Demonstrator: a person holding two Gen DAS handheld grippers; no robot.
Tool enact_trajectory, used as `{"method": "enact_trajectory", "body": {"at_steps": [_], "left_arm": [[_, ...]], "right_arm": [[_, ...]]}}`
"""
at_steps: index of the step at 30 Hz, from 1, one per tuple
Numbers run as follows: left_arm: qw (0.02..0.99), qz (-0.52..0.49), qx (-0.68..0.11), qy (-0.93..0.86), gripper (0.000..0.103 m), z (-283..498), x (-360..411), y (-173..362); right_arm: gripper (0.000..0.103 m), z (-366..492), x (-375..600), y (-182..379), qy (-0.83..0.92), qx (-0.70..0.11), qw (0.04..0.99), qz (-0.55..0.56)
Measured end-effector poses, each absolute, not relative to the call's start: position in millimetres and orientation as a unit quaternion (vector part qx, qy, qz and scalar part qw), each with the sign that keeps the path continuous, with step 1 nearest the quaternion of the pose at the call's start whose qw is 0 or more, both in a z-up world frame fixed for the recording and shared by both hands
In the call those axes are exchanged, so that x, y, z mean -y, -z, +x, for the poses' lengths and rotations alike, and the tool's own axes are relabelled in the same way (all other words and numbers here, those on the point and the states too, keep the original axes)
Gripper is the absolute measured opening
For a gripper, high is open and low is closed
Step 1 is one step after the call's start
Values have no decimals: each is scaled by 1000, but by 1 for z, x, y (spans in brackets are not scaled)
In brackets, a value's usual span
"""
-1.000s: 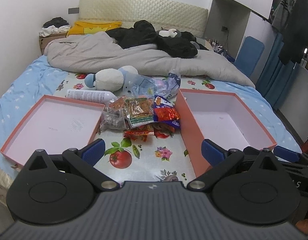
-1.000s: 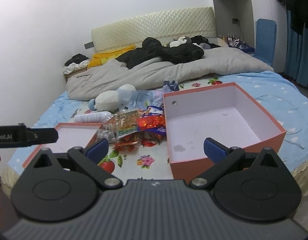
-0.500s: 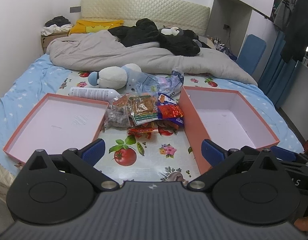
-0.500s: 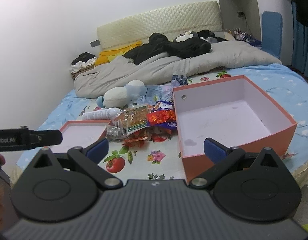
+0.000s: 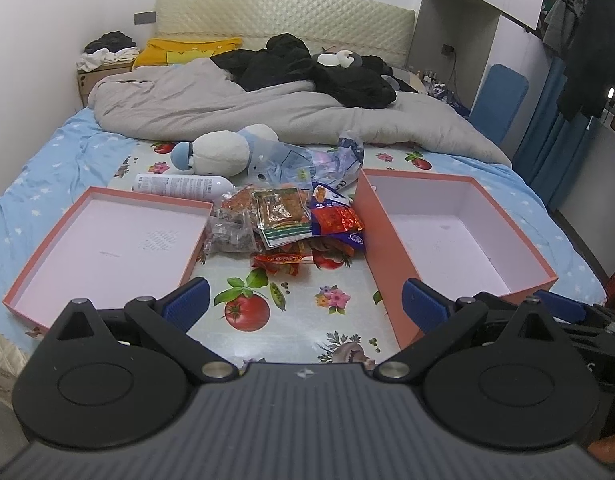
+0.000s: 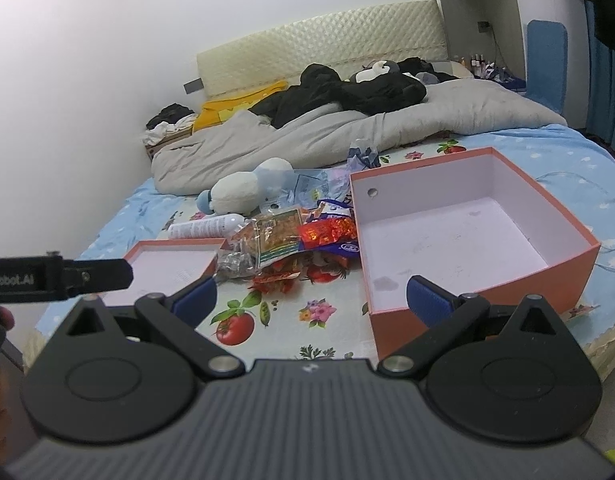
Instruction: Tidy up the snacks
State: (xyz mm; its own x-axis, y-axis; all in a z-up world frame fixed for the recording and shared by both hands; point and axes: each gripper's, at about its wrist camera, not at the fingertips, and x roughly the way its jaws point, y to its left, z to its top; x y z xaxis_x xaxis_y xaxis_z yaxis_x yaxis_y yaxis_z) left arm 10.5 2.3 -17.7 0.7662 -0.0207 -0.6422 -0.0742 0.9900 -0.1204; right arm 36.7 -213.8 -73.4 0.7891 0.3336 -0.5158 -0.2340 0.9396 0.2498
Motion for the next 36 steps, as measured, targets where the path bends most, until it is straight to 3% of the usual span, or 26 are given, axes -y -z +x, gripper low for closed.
{"method": "enact_trajectory", "body": {"at_steps": [29, 36], "left_arm": [[925, -94, -366, -37, 103, 44, -34, 51], [921, -113, -370, -42, 103, 48, -45, 66]], "right_arm": [[100, 53, 202, 93, -163, -308, 934, 83], [91, 61, 204, 96, -175, -314, 931, 57]]}}
